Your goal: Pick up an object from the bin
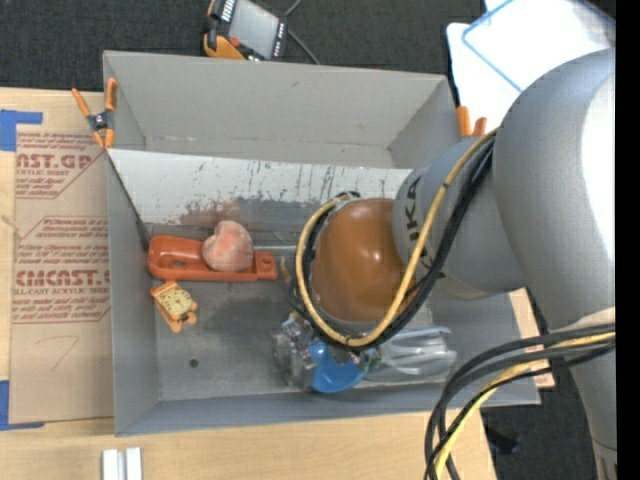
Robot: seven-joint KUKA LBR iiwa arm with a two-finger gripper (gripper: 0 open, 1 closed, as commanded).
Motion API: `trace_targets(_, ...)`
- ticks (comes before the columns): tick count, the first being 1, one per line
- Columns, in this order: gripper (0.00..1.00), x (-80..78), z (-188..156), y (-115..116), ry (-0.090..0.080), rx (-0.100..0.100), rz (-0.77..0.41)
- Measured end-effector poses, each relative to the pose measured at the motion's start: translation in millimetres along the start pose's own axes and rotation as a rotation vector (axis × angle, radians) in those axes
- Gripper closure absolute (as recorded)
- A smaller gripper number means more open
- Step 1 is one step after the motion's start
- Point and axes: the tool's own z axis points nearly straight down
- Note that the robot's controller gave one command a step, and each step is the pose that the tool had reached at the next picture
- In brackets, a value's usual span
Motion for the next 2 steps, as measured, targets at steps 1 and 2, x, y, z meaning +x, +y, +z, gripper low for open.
trace_targets(1, 1.00, 0.9, -3.8, -0.2, 0.000, -0.002, 0.018)
trace_targets(2, 1.00, 7.3, 0.3, -11.7, -0.001, -0.001, -0.036)
